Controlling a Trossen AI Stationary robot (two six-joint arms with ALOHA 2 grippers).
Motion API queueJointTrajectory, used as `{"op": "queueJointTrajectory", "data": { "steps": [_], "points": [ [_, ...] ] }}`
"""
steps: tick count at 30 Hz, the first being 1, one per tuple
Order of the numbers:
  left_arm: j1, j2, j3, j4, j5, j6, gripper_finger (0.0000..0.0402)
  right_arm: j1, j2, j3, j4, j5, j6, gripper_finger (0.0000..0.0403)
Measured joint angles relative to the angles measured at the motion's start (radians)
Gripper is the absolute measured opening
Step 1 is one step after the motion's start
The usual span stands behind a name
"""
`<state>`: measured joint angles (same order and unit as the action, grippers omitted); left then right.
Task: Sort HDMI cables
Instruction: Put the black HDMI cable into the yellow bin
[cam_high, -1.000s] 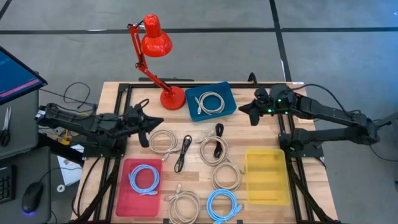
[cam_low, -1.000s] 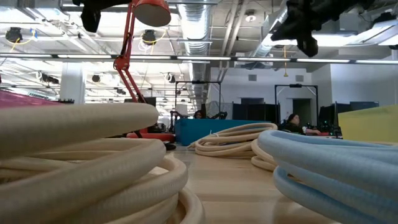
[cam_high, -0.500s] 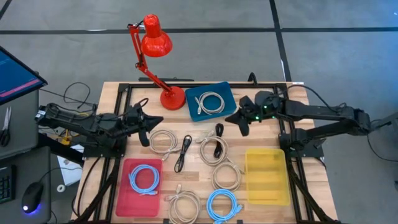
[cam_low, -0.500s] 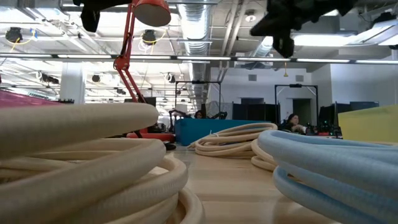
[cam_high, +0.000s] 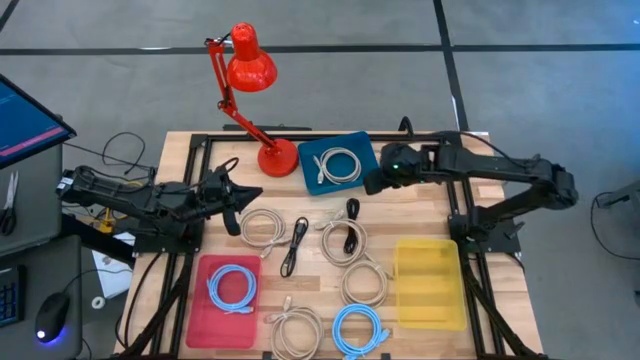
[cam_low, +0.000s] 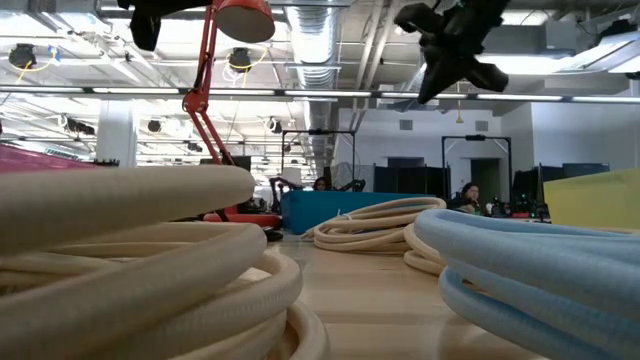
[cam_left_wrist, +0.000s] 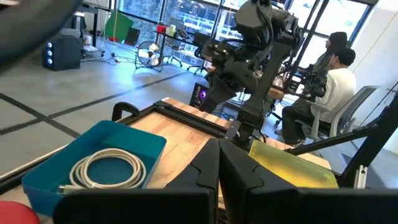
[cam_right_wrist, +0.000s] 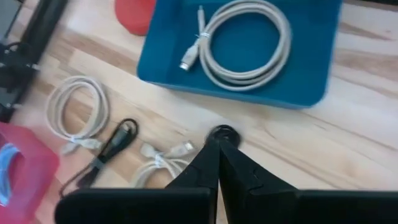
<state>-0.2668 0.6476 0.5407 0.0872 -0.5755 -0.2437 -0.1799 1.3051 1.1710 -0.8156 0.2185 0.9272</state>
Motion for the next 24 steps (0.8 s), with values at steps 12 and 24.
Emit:
{"op": "queueJointTrajectory", "data": {
  "steps": [12, 24],
  "points": [
    [0.0, 0.0, 0.0, 0.0, 0.0, 0.003, 0.0006, 0.055, 0.217, 0.018, 0.002, -0.109, 0.148, 0.0059],
    [-0.001, 0.0, 0.0, 0.0, 0.0, 0.001, 0.0007, 0.074, 0.397, 0.017, 0.019, -0.115, 0.142, 0.0202]
  ]
}}
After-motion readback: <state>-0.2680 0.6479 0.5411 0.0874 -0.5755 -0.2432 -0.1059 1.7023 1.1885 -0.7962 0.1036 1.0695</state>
